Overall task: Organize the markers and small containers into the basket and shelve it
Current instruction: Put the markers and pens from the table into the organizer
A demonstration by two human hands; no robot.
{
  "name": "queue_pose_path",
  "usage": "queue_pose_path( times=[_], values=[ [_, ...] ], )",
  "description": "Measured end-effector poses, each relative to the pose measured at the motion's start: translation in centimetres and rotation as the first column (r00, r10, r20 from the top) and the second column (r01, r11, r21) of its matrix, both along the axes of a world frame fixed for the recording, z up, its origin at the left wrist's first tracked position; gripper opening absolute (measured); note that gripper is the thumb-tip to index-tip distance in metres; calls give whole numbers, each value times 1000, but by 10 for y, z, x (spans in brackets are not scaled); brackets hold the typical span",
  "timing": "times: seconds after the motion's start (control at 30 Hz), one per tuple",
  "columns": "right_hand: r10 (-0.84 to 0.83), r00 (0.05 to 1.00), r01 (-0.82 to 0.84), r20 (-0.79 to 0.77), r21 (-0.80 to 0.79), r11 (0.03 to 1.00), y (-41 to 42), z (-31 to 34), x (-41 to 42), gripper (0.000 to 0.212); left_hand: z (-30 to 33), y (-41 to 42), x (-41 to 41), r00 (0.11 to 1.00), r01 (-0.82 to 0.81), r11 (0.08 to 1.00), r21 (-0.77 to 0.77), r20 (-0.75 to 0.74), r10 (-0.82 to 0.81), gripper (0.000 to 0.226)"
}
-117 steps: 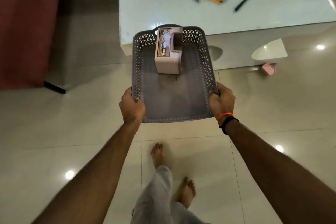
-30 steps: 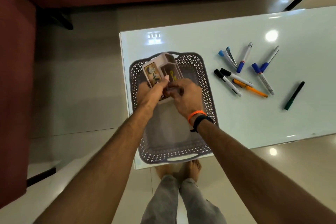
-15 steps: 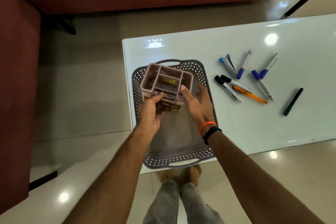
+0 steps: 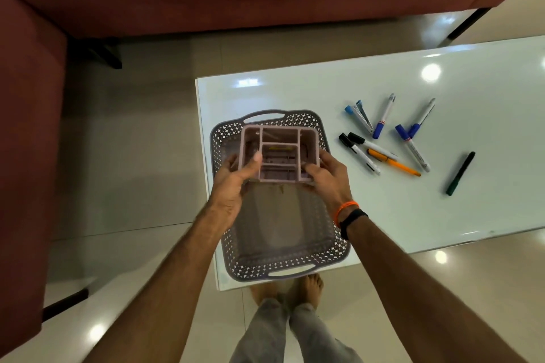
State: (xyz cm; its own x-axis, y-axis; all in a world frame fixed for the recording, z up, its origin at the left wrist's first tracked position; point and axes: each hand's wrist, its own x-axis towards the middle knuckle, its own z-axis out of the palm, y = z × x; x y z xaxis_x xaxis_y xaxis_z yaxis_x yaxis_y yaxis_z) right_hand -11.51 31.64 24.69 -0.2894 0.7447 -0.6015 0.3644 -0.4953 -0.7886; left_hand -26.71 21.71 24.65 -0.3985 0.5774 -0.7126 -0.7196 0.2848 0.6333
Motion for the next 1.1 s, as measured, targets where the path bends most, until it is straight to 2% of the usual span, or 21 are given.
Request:
queue_pose_path(
  times=[0.1,0.13,0.3,0.43,0.6,0.7,1.1],
  values=[
    [73,994,-76,76,39,996,0,-9,3,49,-8,0,5,993,4,988,-152,-115,-22,28],
    [84,991,-89,101,55,994,1,-12,4,46,-12,1,8,989,12,983,-185,-140,-38,25],
    [94,976,-113,194,88,990,13,-21,-6,34,-26,14,6,977,31,977,-209,-202,-74,39],
    [89,977,-119,196,147,982,31,-27,-23,32,-30,37,-6,962,22,980,-199,-261,-75,40],
    [90,976,-121,197,150,981,37,-34,-34,29,-39,47,-12,933,98,971,-217,-320,-166,58],
    [117,968,-158,224,172,972,36,-37,-33,30,-39,48,-12,932,86,970,-226,-327,-159,64],
    [101,960,-165,262,232,959,44,-43,-36,33,-49,52,-12,945,69,975,-213,-298,-132,61]
  ],
)
